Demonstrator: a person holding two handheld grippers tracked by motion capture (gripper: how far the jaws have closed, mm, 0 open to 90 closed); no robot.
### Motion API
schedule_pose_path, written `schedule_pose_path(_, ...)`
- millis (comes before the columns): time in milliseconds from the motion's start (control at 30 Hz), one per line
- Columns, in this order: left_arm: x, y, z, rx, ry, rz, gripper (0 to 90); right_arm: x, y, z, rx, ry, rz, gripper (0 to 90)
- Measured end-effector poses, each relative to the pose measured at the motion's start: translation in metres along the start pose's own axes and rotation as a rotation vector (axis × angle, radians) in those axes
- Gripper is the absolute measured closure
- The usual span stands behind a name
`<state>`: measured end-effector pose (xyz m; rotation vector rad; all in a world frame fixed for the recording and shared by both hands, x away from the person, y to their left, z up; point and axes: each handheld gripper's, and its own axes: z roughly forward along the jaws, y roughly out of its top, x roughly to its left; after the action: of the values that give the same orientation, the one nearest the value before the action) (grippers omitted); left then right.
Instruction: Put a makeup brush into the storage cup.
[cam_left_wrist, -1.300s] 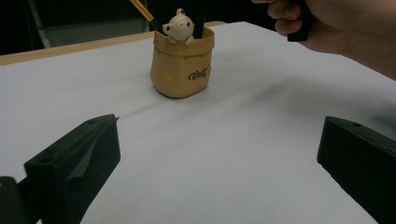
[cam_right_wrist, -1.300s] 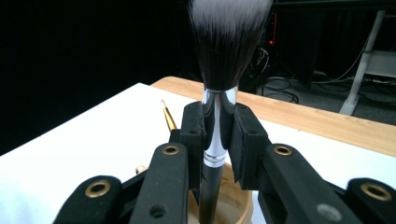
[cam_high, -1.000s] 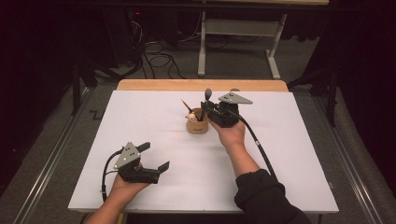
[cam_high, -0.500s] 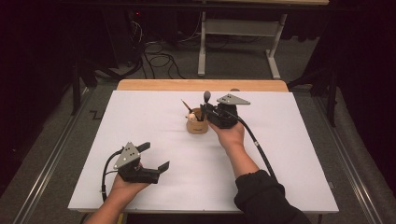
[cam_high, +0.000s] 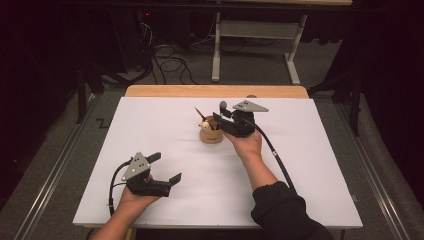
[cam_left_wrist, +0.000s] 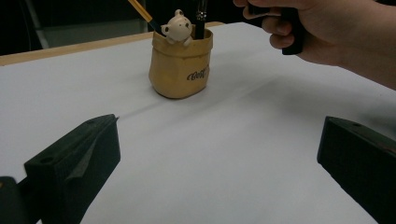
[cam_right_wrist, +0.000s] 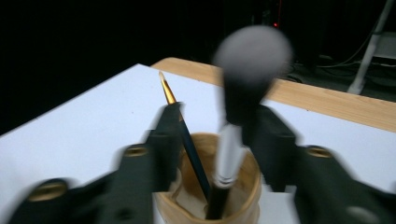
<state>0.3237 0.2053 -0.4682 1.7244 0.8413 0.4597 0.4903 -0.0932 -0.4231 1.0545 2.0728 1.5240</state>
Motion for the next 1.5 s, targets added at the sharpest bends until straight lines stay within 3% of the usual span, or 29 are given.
schedule_pose_path(67, 0.000, 0.000, 0.000, 0.000, -0.001, 0.000, 0.3, -0.003, 0.000, -0.001, -0.001, 0.020, 0.022, 37.3)
schedule_pose_path(100, 0.000, 0.000, 0.000, 0.000, -0.001, 0.000, 0.3, -0.003, 0.000, -0.001, -0.001, 0.020, 0.022, 37.3)
schedule_pose_path(133, 0.000, 0.000, 0.000, 0.000, -0.002, 0.001, 0.2, -0.003, 0.000, -0.002, 0.002, -0.008, 0.031, 25.9)
schedule_pose_path(233, 0.000, 0.000, 0.000, 0.000, -0.003, 0.001, 0.3, -0.004, -0.001, -0.002, 0.007, -0.015, 0.039, 18.9)
schedule_pose_path(300, 0.000, 0.000, 0.000, -0.001, -0.003, 0.003, 0.3, -0.008, -0.003, -0.003, 0.017, -0.024, 0.073, 7.2)
schedule_pose_path(400, 0.000, 0.000, 0.000, -0.001, -0.004, 0.003, 0.3, -0.010, -0.004, -0.002, 0.038, -0.028, 0.075, 2.1)
schedule_pose_path(1500, -0.001, 0.000, 0.001, 0.001, -0.004, 0.007, 0.2, -0.009, -0.002, -0.022, 0.024, -0.008, 0.037, 0.3)
